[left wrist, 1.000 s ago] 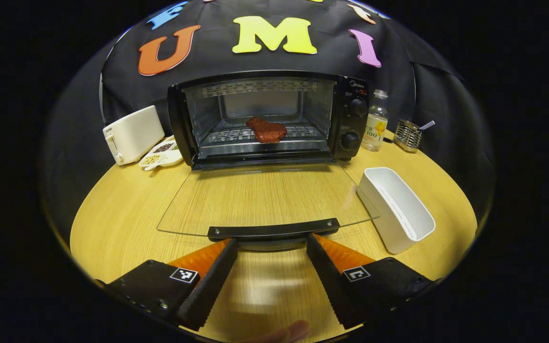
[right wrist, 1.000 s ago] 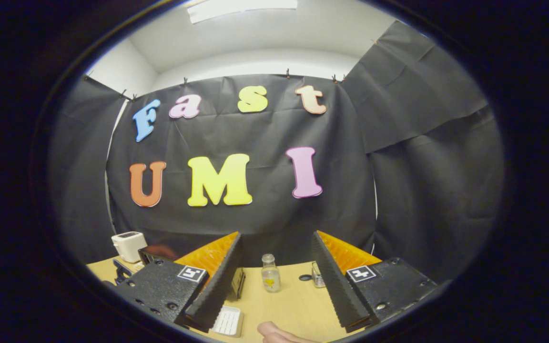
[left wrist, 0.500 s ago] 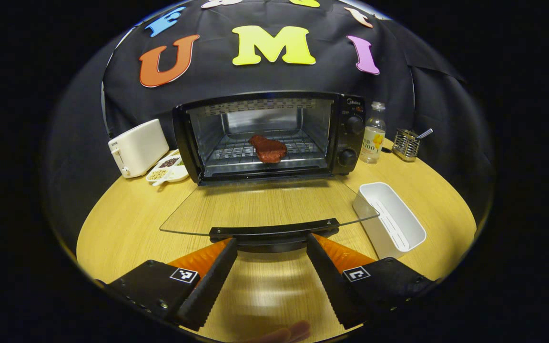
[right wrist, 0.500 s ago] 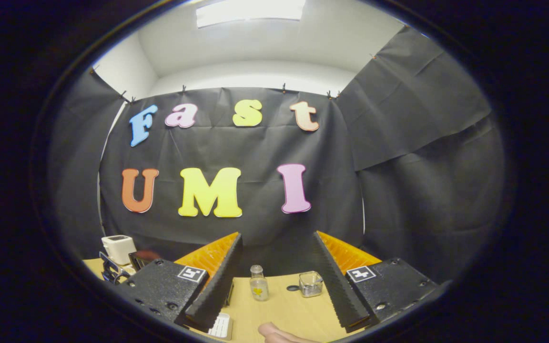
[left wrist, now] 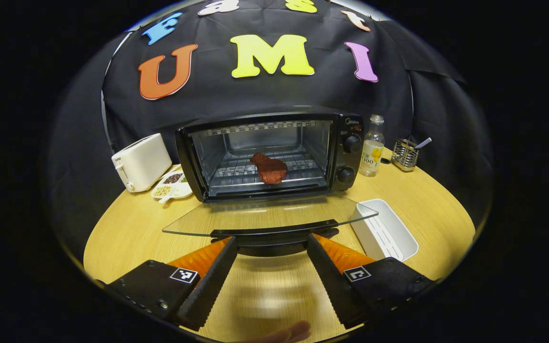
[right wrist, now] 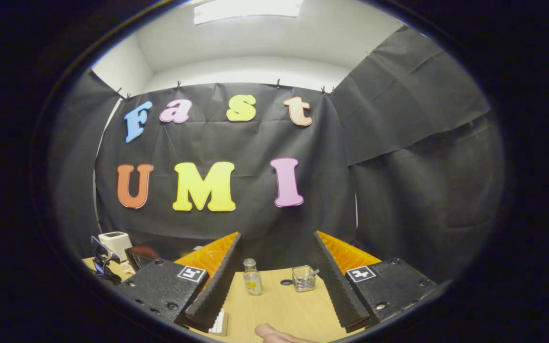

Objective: Open the electric oven with the left hand, put the food in, and close the electric oven.

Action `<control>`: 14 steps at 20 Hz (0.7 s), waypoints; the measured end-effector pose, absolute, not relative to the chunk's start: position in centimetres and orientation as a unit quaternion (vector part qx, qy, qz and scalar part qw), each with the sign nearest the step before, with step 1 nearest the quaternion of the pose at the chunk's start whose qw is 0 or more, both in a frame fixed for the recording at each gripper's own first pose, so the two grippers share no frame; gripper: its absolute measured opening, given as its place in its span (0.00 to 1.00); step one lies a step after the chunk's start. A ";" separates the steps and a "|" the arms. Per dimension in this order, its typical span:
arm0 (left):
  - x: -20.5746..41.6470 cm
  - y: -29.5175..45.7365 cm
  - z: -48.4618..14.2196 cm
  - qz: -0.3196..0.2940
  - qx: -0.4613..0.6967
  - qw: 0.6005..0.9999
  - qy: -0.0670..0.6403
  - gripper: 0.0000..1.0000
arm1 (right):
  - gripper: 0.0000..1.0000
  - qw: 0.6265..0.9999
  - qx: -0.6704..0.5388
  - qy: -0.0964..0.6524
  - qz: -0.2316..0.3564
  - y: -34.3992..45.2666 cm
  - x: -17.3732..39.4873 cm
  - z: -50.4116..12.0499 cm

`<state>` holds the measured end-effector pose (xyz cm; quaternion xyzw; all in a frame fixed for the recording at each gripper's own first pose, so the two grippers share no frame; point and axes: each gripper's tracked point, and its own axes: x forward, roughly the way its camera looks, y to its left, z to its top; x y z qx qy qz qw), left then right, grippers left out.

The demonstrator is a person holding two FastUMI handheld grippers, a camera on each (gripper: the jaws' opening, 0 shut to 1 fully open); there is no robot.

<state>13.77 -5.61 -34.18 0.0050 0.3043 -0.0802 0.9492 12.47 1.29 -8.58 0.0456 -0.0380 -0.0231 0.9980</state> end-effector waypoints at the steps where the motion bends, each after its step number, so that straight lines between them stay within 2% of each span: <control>1: 14.1 -5.5 -33.6 -0.081 0.005 0.952 0.296 0.95 | 0.92 0.998 0.044 -0.039 -0.022 1.2 12.2 -8.5; 13: 21.1 -5.3 -27.6 -0.085 -0.002 0.979 0.184 0.96 | 0.90 0.998 0.047 -0.022 -0.020 1.3 8.9 -8.5; 14: 21.8 -5.3 -27.4 -0.087 -0.006 0.980 0.179 0.96 | 0.93 0.999 0.048 -0.018 -0.017 1.6 8.5 -8.6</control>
